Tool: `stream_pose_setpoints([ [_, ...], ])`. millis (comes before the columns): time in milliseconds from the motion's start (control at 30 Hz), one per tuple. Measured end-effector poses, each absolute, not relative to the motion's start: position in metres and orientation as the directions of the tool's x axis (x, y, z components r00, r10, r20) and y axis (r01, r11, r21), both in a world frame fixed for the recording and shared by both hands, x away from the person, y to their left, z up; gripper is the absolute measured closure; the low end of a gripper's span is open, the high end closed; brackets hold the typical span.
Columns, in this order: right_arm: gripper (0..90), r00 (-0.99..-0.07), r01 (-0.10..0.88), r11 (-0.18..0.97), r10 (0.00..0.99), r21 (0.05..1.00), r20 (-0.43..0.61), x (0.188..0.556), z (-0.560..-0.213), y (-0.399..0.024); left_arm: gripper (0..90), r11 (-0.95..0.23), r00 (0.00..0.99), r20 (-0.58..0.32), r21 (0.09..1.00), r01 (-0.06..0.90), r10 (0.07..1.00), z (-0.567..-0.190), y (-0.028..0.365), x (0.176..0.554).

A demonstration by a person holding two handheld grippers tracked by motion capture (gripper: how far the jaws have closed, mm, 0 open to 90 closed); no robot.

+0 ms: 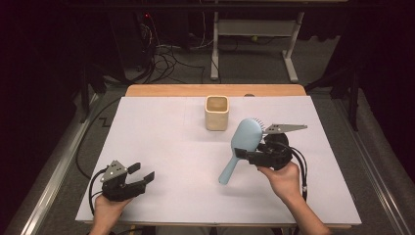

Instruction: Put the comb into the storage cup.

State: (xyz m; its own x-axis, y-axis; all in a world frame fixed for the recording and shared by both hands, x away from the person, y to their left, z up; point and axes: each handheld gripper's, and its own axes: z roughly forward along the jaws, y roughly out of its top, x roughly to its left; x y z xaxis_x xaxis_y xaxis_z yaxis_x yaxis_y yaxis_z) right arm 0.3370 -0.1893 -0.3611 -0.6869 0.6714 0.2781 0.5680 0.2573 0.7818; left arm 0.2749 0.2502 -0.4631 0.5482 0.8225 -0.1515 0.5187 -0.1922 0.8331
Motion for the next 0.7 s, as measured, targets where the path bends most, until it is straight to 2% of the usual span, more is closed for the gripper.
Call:
stream_pose_setpoints([
  [700,55.5,-0.657,0.583,0.243,0.702,0.775,0.275,0.348,-0.357,-0.199,32.5,-0.183,0.532,-0.140,0.841,0.510,0.835,-0.463,0.249,0.272],
])
